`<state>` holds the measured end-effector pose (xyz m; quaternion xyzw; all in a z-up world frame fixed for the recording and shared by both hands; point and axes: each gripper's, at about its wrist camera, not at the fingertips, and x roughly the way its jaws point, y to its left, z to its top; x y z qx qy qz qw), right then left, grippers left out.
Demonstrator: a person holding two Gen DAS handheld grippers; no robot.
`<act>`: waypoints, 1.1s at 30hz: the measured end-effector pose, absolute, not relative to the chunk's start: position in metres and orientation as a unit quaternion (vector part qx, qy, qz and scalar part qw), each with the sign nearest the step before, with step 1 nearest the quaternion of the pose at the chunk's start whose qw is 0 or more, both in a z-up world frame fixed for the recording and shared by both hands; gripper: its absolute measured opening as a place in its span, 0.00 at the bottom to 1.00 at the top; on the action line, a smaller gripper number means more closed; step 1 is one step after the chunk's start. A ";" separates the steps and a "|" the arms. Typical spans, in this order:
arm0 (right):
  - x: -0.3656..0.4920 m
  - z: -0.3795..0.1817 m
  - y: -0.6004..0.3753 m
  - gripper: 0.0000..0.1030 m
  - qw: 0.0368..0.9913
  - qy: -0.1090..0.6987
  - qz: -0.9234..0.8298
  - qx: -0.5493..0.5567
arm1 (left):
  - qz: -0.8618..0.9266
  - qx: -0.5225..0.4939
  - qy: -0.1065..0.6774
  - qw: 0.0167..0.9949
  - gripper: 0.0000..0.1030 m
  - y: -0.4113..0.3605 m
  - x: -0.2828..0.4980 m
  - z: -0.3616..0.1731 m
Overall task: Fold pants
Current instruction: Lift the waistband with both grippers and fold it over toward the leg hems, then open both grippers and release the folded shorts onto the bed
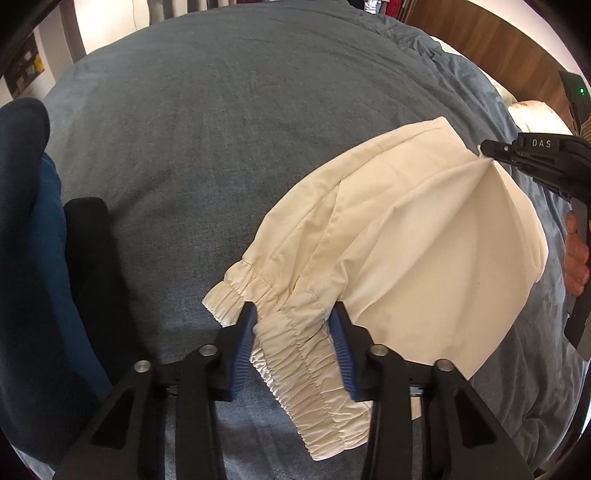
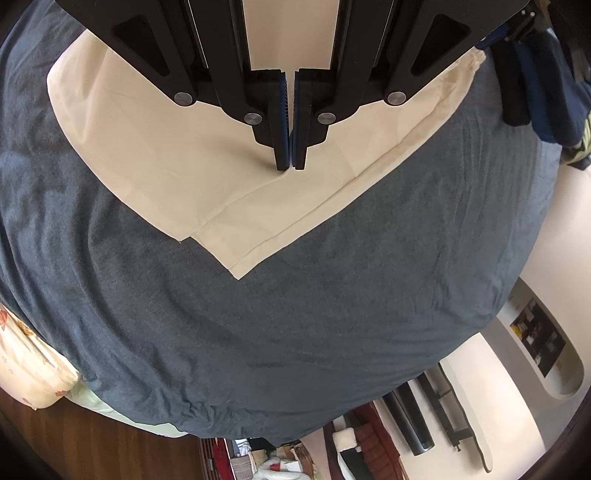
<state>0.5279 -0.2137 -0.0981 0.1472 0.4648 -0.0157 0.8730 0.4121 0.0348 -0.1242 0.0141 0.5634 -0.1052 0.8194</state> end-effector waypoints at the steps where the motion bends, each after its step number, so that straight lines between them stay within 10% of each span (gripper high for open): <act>1: 0.528 -0.099 -0.214 0.03 0.873 0.465 -0.015 0.148 | -0.103 0.011 0.561 0.821 0.35 0.035 0.411 -0.122; 33: 0.617 -0.134 -0.172 0.05 0.872 0.465 0.033 0.148 | 0.021 0.038 0.548 0.835 0.45 0.040 0.443 -0.130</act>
